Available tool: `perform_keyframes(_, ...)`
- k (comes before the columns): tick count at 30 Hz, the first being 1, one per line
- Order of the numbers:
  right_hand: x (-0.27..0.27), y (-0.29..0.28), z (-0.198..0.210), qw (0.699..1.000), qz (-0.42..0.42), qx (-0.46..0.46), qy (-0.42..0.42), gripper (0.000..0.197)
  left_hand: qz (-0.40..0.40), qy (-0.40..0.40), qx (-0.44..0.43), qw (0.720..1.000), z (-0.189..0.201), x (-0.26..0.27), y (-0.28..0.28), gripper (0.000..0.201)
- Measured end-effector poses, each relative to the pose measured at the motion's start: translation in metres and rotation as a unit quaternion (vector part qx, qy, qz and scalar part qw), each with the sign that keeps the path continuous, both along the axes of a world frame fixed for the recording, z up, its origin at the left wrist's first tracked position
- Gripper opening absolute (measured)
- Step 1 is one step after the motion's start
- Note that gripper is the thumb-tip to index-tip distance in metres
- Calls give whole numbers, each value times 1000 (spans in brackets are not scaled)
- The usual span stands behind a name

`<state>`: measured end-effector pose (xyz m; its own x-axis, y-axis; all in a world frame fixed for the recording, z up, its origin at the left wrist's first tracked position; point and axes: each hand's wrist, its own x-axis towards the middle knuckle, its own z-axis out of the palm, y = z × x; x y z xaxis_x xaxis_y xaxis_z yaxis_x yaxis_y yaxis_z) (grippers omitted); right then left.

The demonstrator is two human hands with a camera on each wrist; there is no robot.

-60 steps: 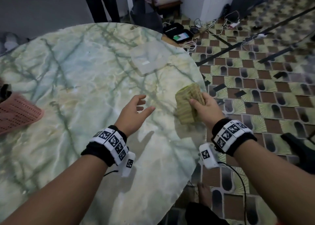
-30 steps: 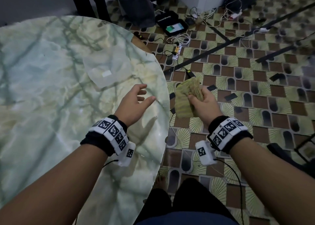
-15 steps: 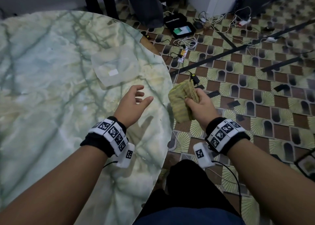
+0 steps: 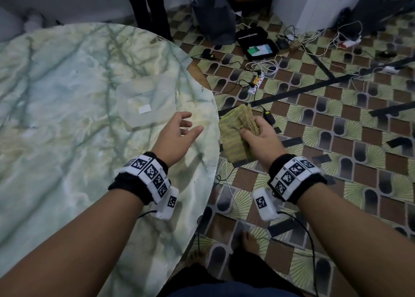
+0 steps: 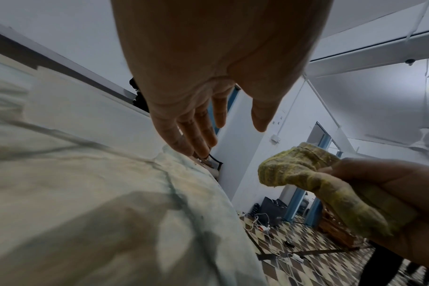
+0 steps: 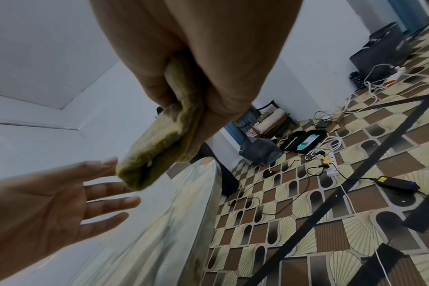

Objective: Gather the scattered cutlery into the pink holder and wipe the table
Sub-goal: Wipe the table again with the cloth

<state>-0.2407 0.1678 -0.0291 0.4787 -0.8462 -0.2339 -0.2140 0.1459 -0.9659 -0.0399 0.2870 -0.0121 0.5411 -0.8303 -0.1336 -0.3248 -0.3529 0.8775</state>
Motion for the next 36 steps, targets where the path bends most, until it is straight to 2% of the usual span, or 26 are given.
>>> perform_keyframes(8,-16,-82,12,998,68,-2,-4,14,75,-1,-5,997,8,-31,-56,51)
perform_keyframes(13,0,-122,16,995,102,1,-8,22,112,-3,-4,994,11,-29,-80,53)
perform_keyframes(20,58,-168,25,989,147,-6,-9,17,141,-8,-23,990,16,9,-114,52)
perform_keyframes(28,138,-198,32,978,208,-24,-4,19,195,-9,-28,980,25,60,-123,53)
perform_keyframes(36,206,-227,31,945,323,-47,0,13,294,-31,-3,955,22,89,-135,53)
